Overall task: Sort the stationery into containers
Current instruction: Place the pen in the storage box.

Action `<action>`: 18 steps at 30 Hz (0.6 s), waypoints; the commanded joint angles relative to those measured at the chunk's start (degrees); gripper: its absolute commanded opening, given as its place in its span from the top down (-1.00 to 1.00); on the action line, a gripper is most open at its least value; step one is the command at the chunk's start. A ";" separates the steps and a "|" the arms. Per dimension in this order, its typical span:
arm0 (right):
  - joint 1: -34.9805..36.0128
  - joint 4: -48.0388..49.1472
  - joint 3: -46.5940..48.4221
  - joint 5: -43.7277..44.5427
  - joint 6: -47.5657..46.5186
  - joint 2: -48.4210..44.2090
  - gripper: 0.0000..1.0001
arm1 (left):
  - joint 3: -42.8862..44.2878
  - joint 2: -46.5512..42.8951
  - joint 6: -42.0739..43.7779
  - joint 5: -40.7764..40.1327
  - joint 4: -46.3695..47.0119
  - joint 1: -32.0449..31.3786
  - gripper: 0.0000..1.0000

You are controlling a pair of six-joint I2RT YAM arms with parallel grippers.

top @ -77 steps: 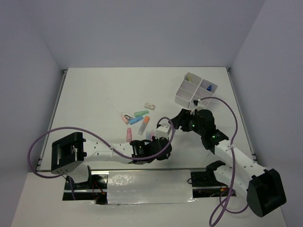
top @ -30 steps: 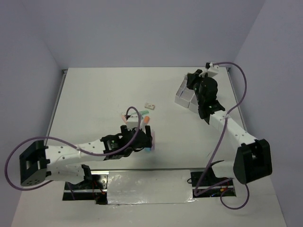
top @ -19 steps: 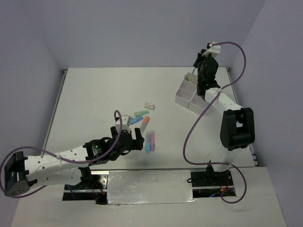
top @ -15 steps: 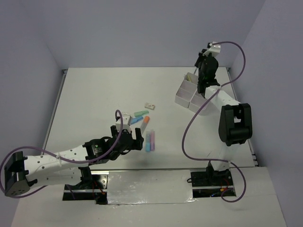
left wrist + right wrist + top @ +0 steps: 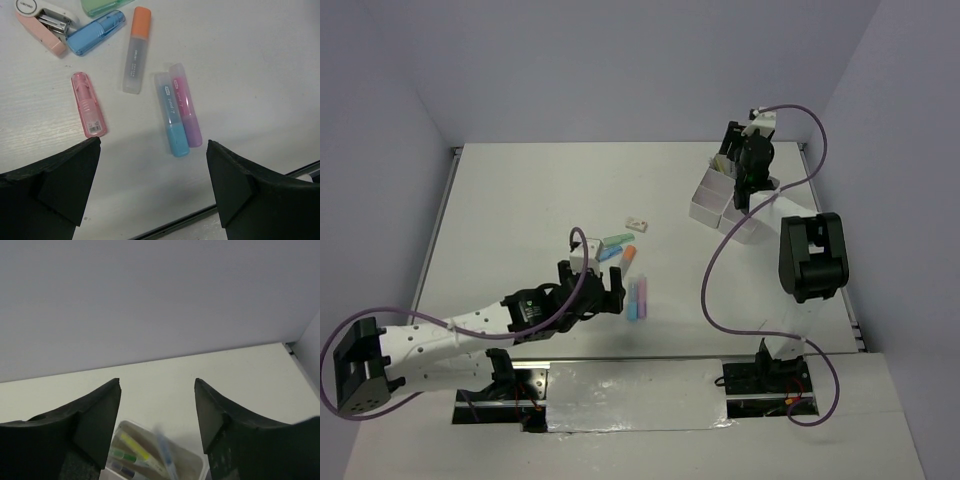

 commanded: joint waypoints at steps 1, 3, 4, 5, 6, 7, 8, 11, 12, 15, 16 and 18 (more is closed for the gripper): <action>0.02 2.83 -0.94 -1.25 0.15 -5.13 -0.40 | 2.01 2.52 0.21 1.48 1.60 0.49 -0.99; 0.02 0.64 -1.03 -0.65 1.91 -7.59 -0.41 | 2.80 5.24 -0.67 1.39 0.64 0.49 -0.99; 0.11 -2.42 -1.03 -0.20 3.40 -8.47 -0.42 | 3.07 6.39 -1.63 1.39 0.46 0.49 -0.99; 0.11 -4.10 -1.38 0.41 6.46 -10.48 -0.42 | 3.85 8.84 -2.25 1.48 -0.15 0.49 -0.99; 0.28 -5.86 -1.55 0.59 8.05 -11.63 -0.42 | 4.38 10.17 -2.95 1.48 -0.77 0.58 -0.99; 0.28 -10.31 -1.82 0.51 9.81 -12.86 -0.43 | 5.00 11.66 -4.35 1.39 -1.38 0.58 -0.99; 0.63 -13.49 -2.25 0.42 11.65 -15.57 -0.43 | 6.22 13.07 -4.80 1.57 -2.17 0.67 -0.99; 2.47 -31.41 -1.64 -2.91 19.75 -19.45 -0.43 | 9.38 19.31 -5.34 3.14 -3.49 1.28 -0.99; 3.61 -37.89 -2.86 -4.84 20.89 -20.16 -0.42 | 9.92 22.02 -5.25 4.19 -3.93 1.46 -0.96; 10.81 -40.86 -8.13 -3.72 20.03 -24.03 -0.42 | 10.72 25.65 -4.28 6.48 -2.19 2.42 -0.84; 12.48 -40.68 -11.97 -3.19 20.02 -26.04 -0.42 | 10.80 26.35 -3.93 7.88 -1.48 2.77 -0.81; 15.74 -40.42 -15.25 -4.67 20.28 -27.89 -0.42 | 11.07 28.28 -3.49 8.51 -0.60 3.04 -0.73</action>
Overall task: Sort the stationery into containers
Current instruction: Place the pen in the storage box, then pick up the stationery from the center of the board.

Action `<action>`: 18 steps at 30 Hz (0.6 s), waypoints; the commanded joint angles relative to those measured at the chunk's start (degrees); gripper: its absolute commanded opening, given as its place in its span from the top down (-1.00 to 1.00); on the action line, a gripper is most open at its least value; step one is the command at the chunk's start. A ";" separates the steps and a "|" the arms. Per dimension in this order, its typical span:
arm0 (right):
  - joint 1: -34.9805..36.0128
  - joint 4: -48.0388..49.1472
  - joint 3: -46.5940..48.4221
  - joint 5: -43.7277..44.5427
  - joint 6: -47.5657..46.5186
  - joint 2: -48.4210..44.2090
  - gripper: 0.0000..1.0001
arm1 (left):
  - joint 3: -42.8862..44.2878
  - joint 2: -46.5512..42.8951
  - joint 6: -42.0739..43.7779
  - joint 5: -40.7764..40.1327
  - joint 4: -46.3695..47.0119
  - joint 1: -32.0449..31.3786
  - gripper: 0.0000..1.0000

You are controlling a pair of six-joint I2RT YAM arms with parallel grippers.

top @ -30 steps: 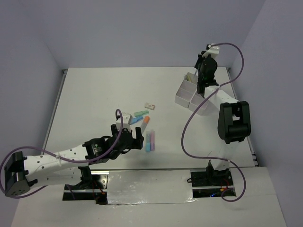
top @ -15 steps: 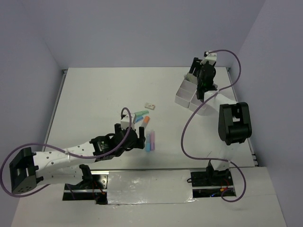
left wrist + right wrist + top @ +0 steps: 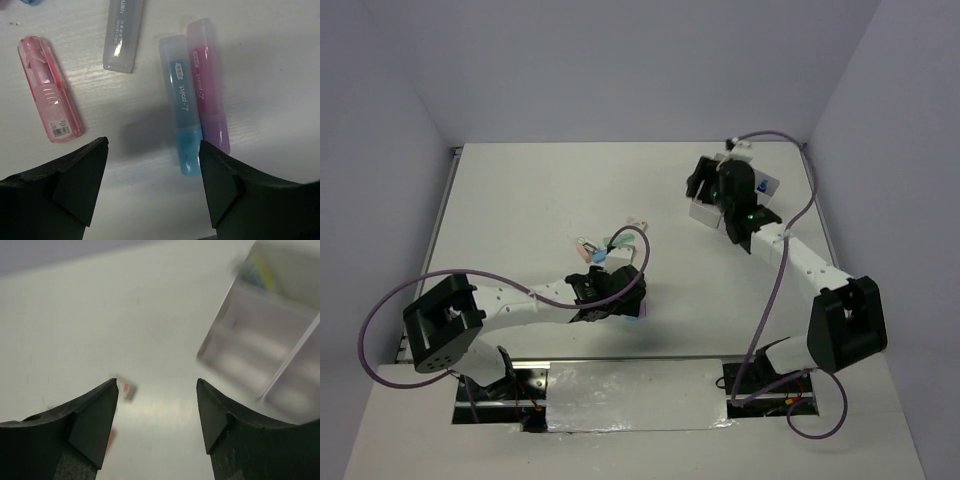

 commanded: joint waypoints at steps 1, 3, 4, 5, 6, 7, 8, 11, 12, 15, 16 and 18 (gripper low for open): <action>4.25 -7.67 -7.34 -3.60 2.88 -3.98 -0.42 | 2.26 2.25 -0.19 2.67 1.46 0.90 -0.70; 5.05 -7.68 -11.12 -4.23 3.77 -6.28 -0.41 | 2.79 4.45 -0.36 2.85 1.28 1.34 -0.58; 5.22 -7.50 -12.28 -4.67 4.47 -8.98 -0.41 | 3.40 5.94 -0.36 3.11 1.11 1.42 -0.56; 5.31 -7.41 -13.33 -4.94 4.74 -10.32 -0.42 | 3.58 6.56 -0.28 3.46 1.19 1.43 -0.56; 5.40 -7.32 -14.91 -5.11 4.91 -13.03 -0.41 | 3.75 7.09 -0.36 3.82 1.63 1.34 -0.55; 5.31 -7.24 -15.53 -5.55 5.09 -14.36 -0.42 | 3.76 7.62 -0.28 4.60 1.90 1.42 -0.54; 5.40 -7.41 -15.98 -5.64 5.18 -15.42 -0.42 | 3.84 8.41 -0.19 5.05 2.33 1.43 -0.52; 5.40 -8.20 -16.51 -5.82 5.18 -18.41 -0.42 | 4.02 9.90 -0.27 6.27 3.04 1.43 -0.49; 5.40 -8.55 -16.42 -5.99 5.09 -18.94 -0.42 | 4.02 10.08 -0.28 6.54 3.30 1.34 -0.48; 5.40 -9.17 -16.51 -6.69 5.09 -20.26 -0.42 | 3.84 11.05 -0.63 6.72 3.22 1.43 -0.39; 5.49 -8.91 -16.59 -6.87 5.26 -20.44 -0.42 | 3.58 11.49 -0.71 6.81 3.04 1.34 -0.33; 5.49 -8.21 -17.38 -8.44 5.61 -21.05 -0.42 | 3.14 11.93 -0.63 7.33 2.95 1.34 0.00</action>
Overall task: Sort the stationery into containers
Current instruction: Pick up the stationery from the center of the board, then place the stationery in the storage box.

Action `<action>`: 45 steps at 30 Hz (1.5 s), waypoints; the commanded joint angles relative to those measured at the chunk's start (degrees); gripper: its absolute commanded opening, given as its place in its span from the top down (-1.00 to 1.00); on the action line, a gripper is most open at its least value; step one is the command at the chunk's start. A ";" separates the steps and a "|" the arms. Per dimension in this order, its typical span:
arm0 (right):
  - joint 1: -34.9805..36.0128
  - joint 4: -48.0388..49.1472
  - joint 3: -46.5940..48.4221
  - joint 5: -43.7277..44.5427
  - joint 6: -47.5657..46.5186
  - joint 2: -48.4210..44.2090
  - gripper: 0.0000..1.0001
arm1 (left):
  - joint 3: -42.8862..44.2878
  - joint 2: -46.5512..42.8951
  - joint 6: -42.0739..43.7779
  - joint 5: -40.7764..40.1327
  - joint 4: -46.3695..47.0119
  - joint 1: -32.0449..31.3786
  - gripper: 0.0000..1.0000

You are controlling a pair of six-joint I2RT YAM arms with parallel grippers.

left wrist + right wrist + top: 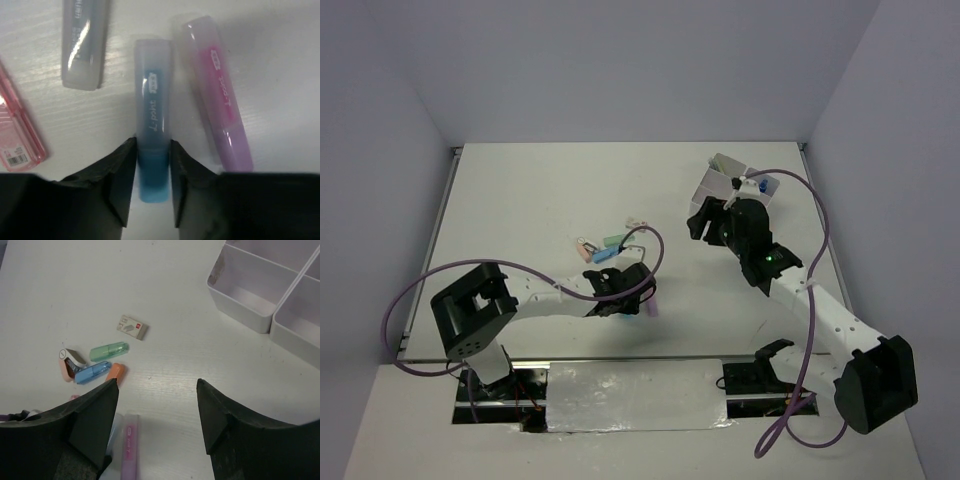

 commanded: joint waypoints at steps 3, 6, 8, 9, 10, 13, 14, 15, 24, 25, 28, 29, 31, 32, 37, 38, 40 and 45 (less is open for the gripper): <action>-0.02 2.57 -1.10 -5.10 1.01 -0.92 -0.42 | -0.79 2.69 -0.36 3.38 -0.57 -0.82 0.59; 0.24 4.51 -2.42 -10.80 1.71 0.57 -0.43 | -1.23 1.90 -0.45 2.86 -1.09 -1.88 1.00; 0.42 8.98 -4.17 -15.53 3.80 2.32 -0.44 | -2.20 -0.29 -0.54 1.72 -0.66 -2.24 1.00; 0.68 10.39 -4.88 -16.61 4.78 2.94 -0.44 | -2.55 -2.74 -0.63 1.10 -0.22 -2.32 1.00; 2.51 13.10 -6.10 -17.31 5.57 3.64 -0.59 | -2.99 -3.98 -0.54 0.31 0.05 -2.41 1.00; 7.60 16.80 -7.08 -17.23 7.68 6.89 -0.70 | -4.83 -9.52 -0.10 -3.03 1.98 -2.85 1.00; 8.93 18.12 -7.43 -17.49 8.38 8.73 -0.71 | -5.54 -10.84 0.42 -3.47 2.50 -2.94 1.00; 9.99 20.40 -7.70 -17.93 10.13 9.70 -0.72 | -5.80 -13.11 1.21 -4.26 3.73 -3.03 1.00; 16.59 29.90 -7.00 -24.41 14.10 19.19 -0.66 | -8.88 -21.48 3.59 -4.17 9.10 -3.20 1.00; 16.59 30.96 -7.08 -25.74 15.23 19.82 -0.64 | -9.32 -22.35 3.42 -4.52 9.10 -3.20 1.00; 16.59 36.23 -8.22 -30.57 18.22 21.58 -0.45 | -9.93 -23.41 2.98 -6.19 8.58 -3.20 1.00; 16.77 37.81 -8.75 -31.11 18.84 21.84 -0.30 | -10.11 -23.59 2.89 -6.55 8.57 -3.20 1.00; 17.20 38.61 -8.84 -31.99 19.29 22.63 -0.11 | -10.64 -24.12 2.63 -7.42 8.75 -3.20 1.00; 17.21 38.53 -8.75 -32.09 19.37 22.98 0.07 | -10.90 -24.21 2.71 -7.51 9.10 -3.20 1.00; 17.21 41.25 -8.49 -33.84 21.04 25.44 0.49 | -12.30 -25.61 2.98 -7.69 11.64 -3.12 0.94; 17.12 41.60 -7.88 -34.37 21.31 25.97 0.58 | -12.48 -25.79 2.89 -7.60 12.00 -3.12 0.89; 17.21 41.78 -7.44 -34.37 21.40 27.11 0.87 | -12.92 -26.75 3.41 -7.52 12.35 -3.12 0.78; 14.76 35.38 -6.03 -24.85 14.93 23.19 1.00 | -10.30 -26.23 0.43 -12.60 3.85 -3.03 -0.99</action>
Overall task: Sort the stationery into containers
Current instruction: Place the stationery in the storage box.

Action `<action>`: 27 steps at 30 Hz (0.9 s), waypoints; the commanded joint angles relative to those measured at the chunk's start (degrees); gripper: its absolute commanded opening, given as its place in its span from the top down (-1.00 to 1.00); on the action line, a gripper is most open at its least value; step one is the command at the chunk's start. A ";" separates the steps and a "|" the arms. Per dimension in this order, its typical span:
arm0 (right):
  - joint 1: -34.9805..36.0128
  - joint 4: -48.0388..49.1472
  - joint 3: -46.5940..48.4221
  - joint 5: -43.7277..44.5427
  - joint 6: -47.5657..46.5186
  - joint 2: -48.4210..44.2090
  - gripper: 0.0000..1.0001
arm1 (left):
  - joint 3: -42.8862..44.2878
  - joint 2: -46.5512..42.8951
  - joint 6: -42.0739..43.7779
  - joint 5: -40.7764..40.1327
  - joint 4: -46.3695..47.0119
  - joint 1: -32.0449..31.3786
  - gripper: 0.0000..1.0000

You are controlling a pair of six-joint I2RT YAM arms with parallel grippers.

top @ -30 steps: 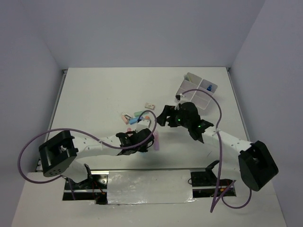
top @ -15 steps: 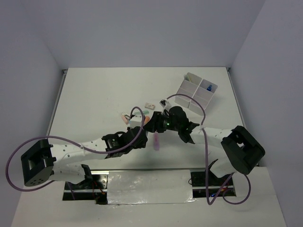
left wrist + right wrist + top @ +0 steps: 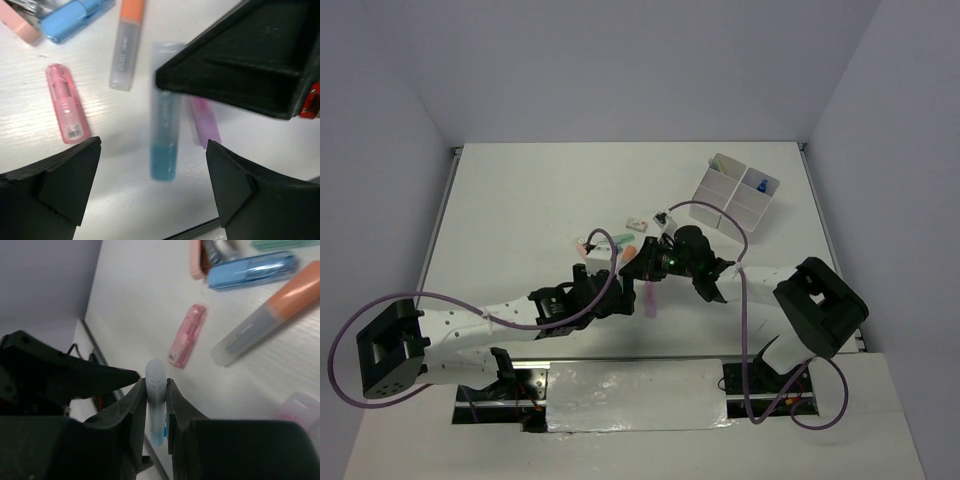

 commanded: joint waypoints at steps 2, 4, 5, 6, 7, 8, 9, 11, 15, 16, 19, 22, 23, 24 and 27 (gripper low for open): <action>-2.50 -8.59 3.15 12.98 -8.52 -7.65 1.00 | 4.75 0.57 -3.51 -7.04 -8.21 0.27 -0.99; -4.78 -13.25 3.85 22.83 -12.48 -10.65 1.00 | 4.93 1.37 -4.13 -7.23 -9.65 0.54 -0.99; -5.66 -14.24 4.73 25.38 -13.79 -13.45 1.00 | 4.85 1.37 -4.13 -7.14 -9.91 0.62 -0.99; -6.63 -15.12 5.26 31.41 -16.07 -14.79 1.00 | 4.50 0.84 -4.31 -6.97 -10.09 0.71 -0.99; -8.38 -17.13 6.05 34.78 -17.40 -15.93 1.00 | 4.15 0.49 -4.14 -6.79 -9.92 0.71 -0.99; -9.09 -17.59 7.45 38.47 -18.80 -17.94 1.00 | 3.62 0.14 -3.96 -6.61 -9.83 0.80 -0.99; -9.79 -17.59 7.81 47.55 -21.77 -18.75 1.00 | 3.44 -0.30 -3.61 -6.44 -10.00 1.06 -0.99; -12.07 -14.62 8.51 54.74 -24.78 -19.37 1.00 | 3.70 -0.39 -3.69 -6.44 -10.87 1.50 -0.99; -17.53 -10.22 12.03 58.45 -30.76 -16.39 1.00 | 3.44 0.13 -3.08 -6.00 -11.50 1.68 -0.99; -18.93 -7.08 12.73 58.89 -33.55 -15.16 1.00 | 3.18 0.14 -2.99 -5.91 -11.32 1.77 -0.99; -20.86 -0.82 14.40 58.99 -38.74 -11.57 1.00 | 3.26 -0.21 -2.64 -6.00 -11.32 2.03 -0.99; -22.01 2.97 17.04 58.02 -43.32 -6.81 1.00 | 3.61 -0.39 -1.41 -5.82 -11.41 2.47 -0.99; -22.89 4.19 17.39 57.14 -44.29 -5.76 1.00 | 3.70 -0.57 -0.80 -5.73 -11.50 2.47 -0.99; -23.16 5.69 17.92 55.74 -45.00 -4.18 1.00 | 3.62 -0.57 -0.45 -5.39 -11.32 2.73 -0.99; -24.82 7.11 19.67 53.45 -45.71 -1.19 1.00 | 3.09 -1.62 1.57 -4.42 -9.83 2.82 -0.99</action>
